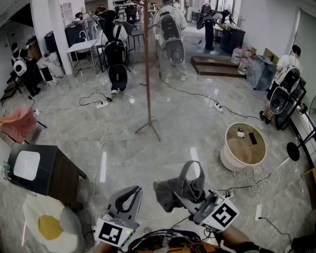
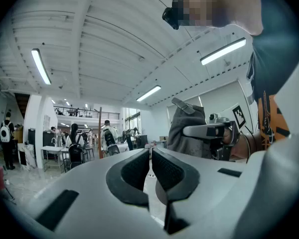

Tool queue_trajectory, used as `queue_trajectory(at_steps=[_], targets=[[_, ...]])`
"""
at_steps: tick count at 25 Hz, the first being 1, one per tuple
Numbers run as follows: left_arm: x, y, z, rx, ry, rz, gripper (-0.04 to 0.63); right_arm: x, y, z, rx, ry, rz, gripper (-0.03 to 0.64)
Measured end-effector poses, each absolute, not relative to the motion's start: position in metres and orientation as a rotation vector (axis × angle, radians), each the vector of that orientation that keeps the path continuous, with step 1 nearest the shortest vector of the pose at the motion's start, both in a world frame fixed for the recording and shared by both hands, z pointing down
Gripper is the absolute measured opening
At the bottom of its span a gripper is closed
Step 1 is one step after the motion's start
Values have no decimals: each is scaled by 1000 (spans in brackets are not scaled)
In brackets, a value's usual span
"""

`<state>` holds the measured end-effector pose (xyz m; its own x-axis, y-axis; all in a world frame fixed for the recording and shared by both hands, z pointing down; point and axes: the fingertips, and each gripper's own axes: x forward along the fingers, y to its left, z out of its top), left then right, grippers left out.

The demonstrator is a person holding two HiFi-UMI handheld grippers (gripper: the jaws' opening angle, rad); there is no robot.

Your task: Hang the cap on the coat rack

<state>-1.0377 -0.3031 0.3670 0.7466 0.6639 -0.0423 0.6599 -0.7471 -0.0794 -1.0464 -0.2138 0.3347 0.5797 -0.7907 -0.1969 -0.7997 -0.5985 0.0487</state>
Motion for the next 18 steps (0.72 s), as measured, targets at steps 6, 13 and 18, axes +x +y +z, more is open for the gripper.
queue_trajectory(at_steps=[6, 13, 18], targets=[[-1042, -305, 368, -2885, -1088, 100, 40, -1049, -215, 337, -2751, 1392, 307, 35], [-1048, -302, 370, -2890, -1085, 85, 40, -1053, -212, 340, -2746, 1390, 295, 35], [-1050, -299, 372, -2893, -1090, 77, 40, -1056, -209, 339, -2731, 1397, 299, 35]])
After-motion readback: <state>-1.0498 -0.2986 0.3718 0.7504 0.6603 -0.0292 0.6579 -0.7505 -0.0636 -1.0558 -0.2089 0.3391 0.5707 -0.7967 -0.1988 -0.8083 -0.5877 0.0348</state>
